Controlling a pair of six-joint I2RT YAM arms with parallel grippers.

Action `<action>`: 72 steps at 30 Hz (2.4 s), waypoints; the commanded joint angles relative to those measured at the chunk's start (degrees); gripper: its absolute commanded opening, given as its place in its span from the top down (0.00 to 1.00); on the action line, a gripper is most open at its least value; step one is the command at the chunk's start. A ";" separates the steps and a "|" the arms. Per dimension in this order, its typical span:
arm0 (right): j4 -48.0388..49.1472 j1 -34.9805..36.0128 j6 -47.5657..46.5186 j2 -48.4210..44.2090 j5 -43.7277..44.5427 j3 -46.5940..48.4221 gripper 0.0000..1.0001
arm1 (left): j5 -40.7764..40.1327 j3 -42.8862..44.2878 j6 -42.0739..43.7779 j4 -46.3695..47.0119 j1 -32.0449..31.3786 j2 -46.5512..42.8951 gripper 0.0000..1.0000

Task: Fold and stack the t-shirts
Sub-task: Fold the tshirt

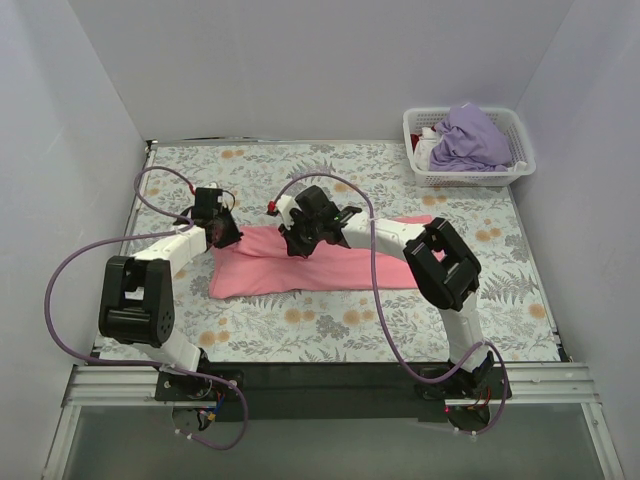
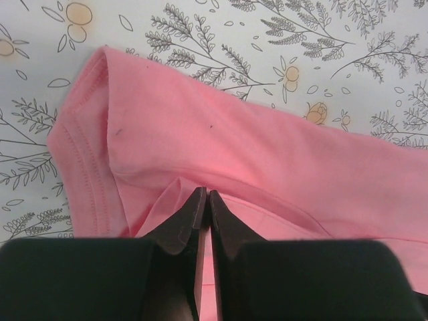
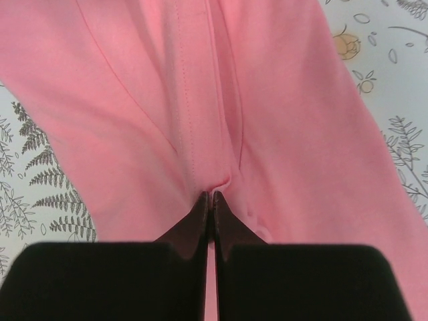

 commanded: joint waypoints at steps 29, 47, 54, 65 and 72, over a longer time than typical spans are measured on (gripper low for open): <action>-2.12 2.09 1.21 -8.36 -10.67 -10.23 0.66 | 6.58 -9.00 -9.95 -3.91 -0.13 -17.54 0.35; 4.29 -14.93 17.12 -25.14 0.57 -32.98 0.65 | -8.80 -15.24 -21.38 -8.92 -2.42 -16.50 0.49; 5.87 -27.61 21.25 -34.12 9.09 -47.05 0.62 | -10.91 -14.54 -22.61 -9.89 -1.63 -10.70 0.49; 4.56 -35.44 23.98 -41.32 9.91 -51.99 0.53 | -12.41 -4.35 -18.49 -10.50 1.18 0.47 0.45; 1.05 -32.98 20.82 -42.56 12.79 -47.95 0.50 | -13.99 -1.71 -18.04 -12.88 0.48 -6.02 0.38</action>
